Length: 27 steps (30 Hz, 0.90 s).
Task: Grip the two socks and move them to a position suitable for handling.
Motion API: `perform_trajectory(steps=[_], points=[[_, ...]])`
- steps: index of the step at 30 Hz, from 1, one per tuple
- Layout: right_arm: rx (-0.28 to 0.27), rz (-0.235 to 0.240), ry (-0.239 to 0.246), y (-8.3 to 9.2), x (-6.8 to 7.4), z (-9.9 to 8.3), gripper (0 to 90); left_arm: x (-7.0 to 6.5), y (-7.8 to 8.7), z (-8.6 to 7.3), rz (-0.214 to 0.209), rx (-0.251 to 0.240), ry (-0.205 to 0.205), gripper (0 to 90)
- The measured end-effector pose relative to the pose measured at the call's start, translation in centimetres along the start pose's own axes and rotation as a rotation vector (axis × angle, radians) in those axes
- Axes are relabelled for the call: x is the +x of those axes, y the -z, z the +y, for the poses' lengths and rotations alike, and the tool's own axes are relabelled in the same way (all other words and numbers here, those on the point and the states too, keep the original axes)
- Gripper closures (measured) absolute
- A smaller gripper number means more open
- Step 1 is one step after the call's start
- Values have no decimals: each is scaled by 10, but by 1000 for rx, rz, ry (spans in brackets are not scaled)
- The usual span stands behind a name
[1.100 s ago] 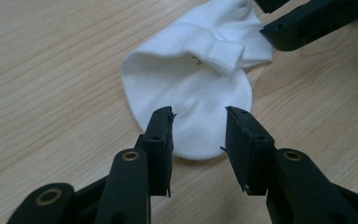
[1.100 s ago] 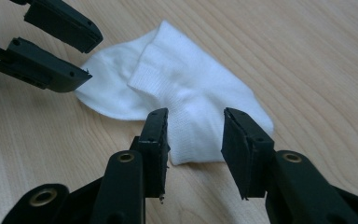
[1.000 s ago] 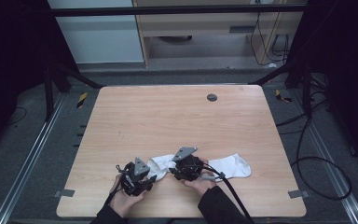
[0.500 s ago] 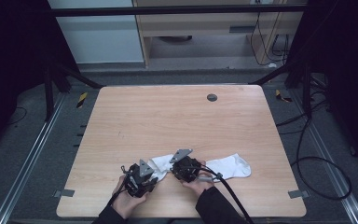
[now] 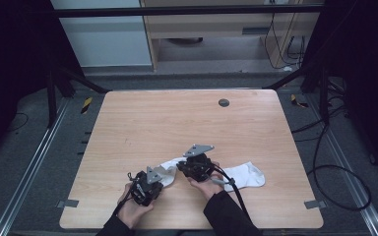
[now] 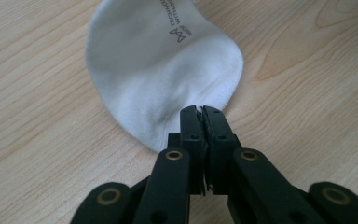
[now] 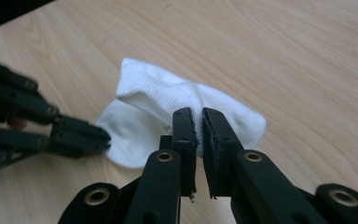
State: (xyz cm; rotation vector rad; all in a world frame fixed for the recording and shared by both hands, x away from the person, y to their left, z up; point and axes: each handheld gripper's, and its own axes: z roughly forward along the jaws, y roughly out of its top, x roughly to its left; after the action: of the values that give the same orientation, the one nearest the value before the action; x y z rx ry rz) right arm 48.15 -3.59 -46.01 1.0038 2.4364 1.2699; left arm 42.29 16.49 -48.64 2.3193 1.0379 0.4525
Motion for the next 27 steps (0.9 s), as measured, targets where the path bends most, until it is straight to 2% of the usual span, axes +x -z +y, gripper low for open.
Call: perform_trajectory(steps=[1, 2, 4, 6, 7, 12, 16, 21, 22, 24, 26, 27], points=[[0, 0, 0, 0, 0, 0, 839, 0, 0, 0, 0, 0, 0, 872], [-14, -10, -39, -2, -4, 3, 839, 0, 0, 0, -3, -3, -8, 873], [-20, -15, -57, -3, -6, 4, 839, 1, 1, 0, -13, 4, -11, 874], [-30, -49, -114, -6, -13, 7, 839, 4, 3, -1, -19, 7, -18, 875], [-30, -49, -114, -6, -13, 7, 839, 4, 3, -1, -19, 7, -18, 876], [-10, -113, -173, -16, -23, 10, 837, 11, 7, -5, -8, -1, -45, 876], [3, -147, -181, -22, -25, 8, 834, 14, 9, -6, 1, 4, -58, 874], [8, -155, -185, -26, -26, 7, 817, 20, 10, -8, 34, -3, -65, 861], [11, -159, -179, -27, -25, 7, 779, 22, 10, -8, 48, -7, -58, 846], [8, -164, -175, -27, -25, 7, 761, 23, 11, -9, 50, -12, -57, 828], [0, -180, -163, -26, -25, 7, 726, 25, 13, -9, 66, -22, -53, 776], [-12, -191, -151, -23, -26, 8, 706, 27, 16, -10, 77, -38, -40, 706]])
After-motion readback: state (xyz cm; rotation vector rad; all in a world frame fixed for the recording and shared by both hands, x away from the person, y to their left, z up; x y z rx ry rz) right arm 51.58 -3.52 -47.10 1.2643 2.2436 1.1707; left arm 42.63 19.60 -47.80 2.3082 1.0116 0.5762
